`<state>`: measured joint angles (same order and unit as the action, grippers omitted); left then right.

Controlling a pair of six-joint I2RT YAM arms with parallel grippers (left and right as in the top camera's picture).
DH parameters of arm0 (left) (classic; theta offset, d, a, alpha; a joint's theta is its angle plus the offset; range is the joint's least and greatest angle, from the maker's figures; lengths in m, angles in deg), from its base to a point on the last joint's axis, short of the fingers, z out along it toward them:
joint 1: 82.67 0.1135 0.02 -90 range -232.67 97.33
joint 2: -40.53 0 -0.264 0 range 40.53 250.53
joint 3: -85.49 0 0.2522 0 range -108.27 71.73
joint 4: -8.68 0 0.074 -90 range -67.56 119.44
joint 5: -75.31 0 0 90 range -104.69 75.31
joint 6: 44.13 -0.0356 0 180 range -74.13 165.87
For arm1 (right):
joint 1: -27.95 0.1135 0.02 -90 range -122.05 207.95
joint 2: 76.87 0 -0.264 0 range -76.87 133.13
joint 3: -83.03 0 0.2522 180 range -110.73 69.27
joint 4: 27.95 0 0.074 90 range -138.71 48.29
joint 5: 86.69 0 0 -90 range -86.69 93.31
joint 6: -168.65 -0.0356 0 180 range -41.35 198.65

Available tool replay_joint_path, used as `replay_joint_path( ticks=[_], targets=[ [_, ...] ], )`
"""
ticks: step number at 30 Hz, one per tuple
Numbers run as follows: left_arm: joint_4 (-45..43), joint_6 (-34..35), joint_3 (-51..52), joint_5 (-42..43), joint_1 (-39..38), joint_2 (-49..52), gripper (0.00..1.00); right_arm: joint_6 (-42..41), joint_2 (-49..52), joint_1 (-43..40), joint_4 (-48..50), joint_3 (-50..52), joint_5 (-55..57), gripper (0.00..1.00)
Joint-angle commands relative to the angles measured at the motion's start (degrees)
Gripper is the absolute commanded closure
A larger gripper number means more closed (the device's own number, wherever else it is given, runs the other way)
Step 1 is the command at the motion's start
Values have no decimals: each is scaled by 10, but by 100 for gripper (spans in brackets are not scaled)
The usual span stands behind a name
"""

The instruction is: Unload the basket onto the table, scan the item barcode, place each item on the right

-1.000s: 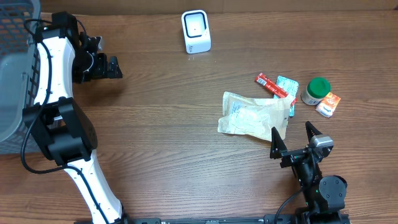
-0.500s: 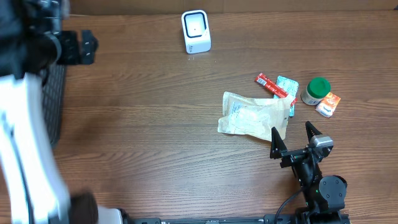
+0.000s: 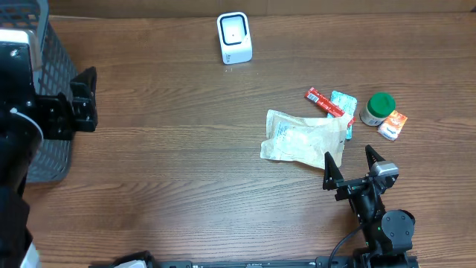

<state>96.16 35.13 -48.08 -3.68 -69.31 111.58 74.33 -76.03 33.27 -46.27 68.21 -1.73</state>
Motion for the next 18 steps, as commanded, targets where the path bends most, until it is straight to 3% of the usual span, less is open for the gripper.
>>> replay_joint_path(
  ticks=[1, 6, 18],
  targets=[
    [0, -9, 22, 6, -3, 2, 0, -4, -7, -3, 2, 6, 7, 0],
    [0, -9, 99, 6, -3, -20, 0, -4, -7, -3, 2, 6, 7, 0],
    [-23, -9, 395, 6, -3, -117, 0, -4, -7, -3, 2, 6, 7, 0]
  ],
)
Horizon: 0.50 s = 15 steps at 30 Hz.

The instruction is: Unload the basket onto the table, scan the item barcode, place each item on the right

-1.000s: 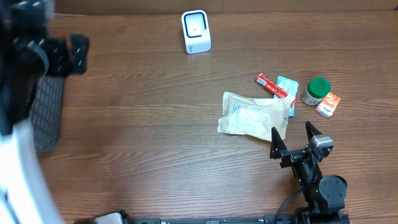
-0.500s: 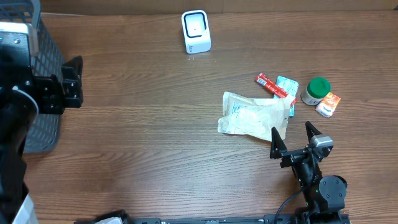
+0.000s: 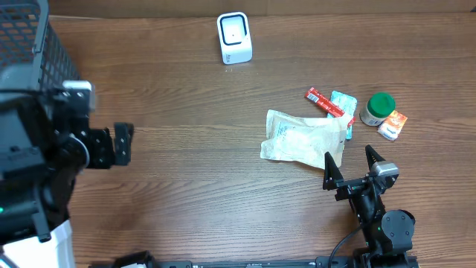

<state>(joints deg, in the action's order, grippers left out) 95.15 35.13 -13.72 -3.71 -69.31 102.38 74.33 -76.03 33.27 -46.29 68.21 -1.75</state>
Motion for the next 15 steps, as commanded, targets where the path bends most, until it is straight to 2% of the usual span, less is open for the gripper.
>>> replay_joint_path(
  ticks=[1, 7, 15],
  targets=[
    [-29, -8, 76, 10, -3, -34, 0, -4, -7, -3, 2, 6, 7, 0],
    [-213, -8, 228, 64, -3, -93, 0, -4, -7, -3, 2, 6, 7, 0],
    [-586, -5, 472, 166, -3, -197, 0, -4, -7, -3, 2, 6, 7, 0]
  ],
)
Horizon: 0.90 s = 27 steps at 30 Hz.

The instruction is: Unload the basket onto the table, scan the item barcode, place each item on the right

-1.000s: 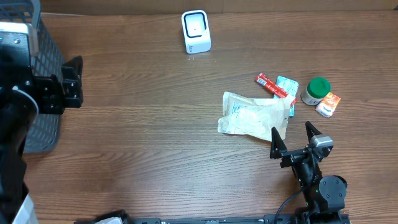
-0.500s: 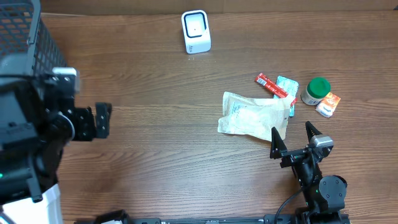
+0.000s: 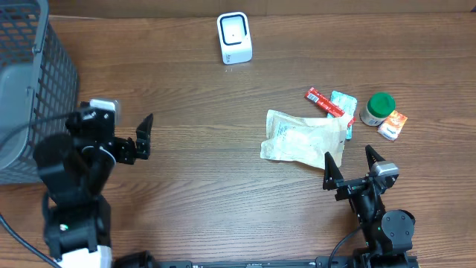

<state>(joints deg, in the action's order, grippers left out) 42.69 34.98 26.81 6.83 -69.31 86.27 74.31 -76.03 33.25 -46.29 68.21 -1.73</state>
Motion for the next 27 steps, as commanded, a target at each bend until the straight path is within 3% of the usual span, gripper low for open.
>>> replay_joint_path(
  ticks=[1, 5, 10, 21, 27],
  targets=[
    [-109, 1, 98, 66, -3, -50, 0, -3, -7, -3, 2, 6, 7, 0],
    [-271, 28, 209, 66, -3, -96, 0, -3, -7, -3, 2, 6, 7, 0],
    [-391, 63, 313, 48, -3, -147, 0, -3, -7, -3, 2, 6, 7, 0],
    [-417, 185, 446, -56, -3, -239, 0, -3, -7, -3, 2, 6, 7, 0],
    [-374, 200, 447, -85, -3, -246, 0, -3, -7, -3, 2, 6, 7, 0]
  ],
)
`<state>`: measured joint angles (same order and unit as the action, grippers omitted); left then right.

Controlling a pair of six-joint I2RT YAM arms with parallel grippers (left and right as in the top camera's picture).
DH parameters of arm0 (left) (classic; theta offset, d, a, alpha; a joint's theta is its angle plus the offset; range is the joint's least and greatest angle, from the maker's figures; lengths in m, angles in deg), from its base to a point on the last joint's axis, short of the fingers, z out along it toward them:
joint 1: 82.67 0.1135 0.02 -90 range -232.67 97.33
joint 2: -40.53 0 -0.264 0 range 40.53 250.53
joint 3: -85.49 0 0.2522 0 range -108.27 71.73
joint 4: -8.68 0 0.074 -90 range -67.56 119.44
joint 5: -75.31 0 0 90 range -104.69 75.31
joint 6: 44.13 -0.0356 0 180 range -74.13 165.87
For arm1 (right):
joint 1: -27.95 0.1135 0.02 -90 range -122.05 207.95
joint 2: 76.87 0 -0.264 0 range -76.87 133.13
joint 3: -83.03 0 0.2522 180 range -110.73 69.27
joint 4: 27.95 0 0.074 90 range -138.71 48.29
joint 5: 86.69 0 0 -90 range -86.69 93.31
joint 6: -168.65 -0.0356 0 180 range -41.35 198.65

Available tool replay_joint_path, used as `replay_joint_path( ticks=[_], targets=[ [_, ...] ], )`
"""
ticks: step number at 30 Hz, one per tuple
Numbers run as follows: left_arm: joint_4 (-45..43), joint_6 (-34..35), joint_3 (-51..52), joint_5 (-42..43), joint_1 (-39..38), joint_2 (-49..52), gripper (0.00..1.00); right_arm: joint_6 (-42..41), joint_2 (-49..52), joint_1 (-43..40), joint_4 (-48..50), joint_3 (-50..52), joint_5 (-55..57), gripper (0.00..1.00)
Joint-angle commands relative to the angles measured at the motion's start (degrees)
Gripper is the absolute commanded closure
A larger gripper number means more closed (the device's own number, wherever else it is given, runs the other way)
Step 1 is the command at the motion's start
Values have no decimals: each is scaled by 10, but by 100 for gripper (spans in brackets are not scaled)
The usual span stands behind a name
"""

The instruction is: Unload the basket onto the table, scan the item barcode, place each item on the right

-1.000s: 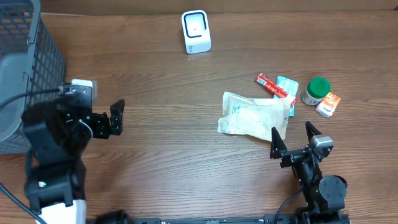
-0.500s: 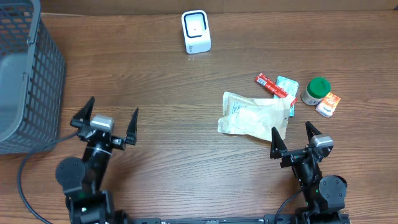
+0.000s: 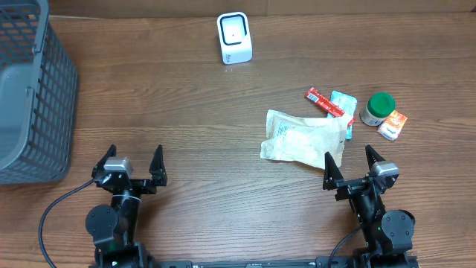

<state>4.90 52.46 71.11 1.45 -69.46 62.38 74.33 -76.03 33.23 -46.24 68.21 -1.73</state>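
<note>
A white barcode scanner (image 3: 234, 37) stands at the back of the table. At centre right lies a crumpled beige pouch (image 3: 303, 137), with a red stick pack (image 3: 324, 103), a teal packet (image 3: 343, 103), a green-lidded jar (image 3: 378, 109) and an orange-and-white packet (image 3: 393, 124) behind it. My right gripper (image 3: 348, 165) is open just in front of the pouch, nothing between its fingers. My left gripper (image 3: 134, 158) is open near the front left of the table, holding nothing.
A grey mesh basket (image 3: 33, 89) occupies the far left edge. Bare wooden tabletop (image 3: 186, 112) stretches between the basket, the scanner and the pile of items.
My left arm has drawn back from the middle left of the table to the front left, and its gripper now points toward the back. The right arm and the items have not moved.
My left arm was raised over the grey basket at the far left. It then stood further right beside the basket, then lower over the table. Now it rests at the front left, open. My right gripper stayed open by the pouch throughout.
</note>
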Motion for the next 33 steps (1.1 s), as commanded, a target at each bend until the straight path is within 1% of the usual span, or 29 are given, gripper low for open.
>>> replay_joint_path(
  ticks=[1, 6, 14, 21, 25, 30, 33],
  targets=[
    [12, 25, 3, -33, -1, -9, 0, -4, -7, -3, 1, 6, 7, 0],
    [85, 29, 3, -48, -2, -54, 0, -4, -7, -3, 1, 6, 7, 0],
    [177, 28, 3, -59, -2, -105, 0, -4, -7, -3, 1, 6, 7, 0],
    [212, 26, 3, -72, -14, -131, 0, -4, -7, -3, 1, 6, 7, 0],
    [212, 14, 3, -86, -26, -161, 0, -4, -7, -3, 1, 6, 7, 0],
    [214, -40, 3, -90, -47, -206, 0, -4, -7, -3, 1, 6, 7, 0],
    [214, -66, 3, -91, -60, -216, 0, -4, -7, -3, 1, 6, 7, 0]
  ],
)
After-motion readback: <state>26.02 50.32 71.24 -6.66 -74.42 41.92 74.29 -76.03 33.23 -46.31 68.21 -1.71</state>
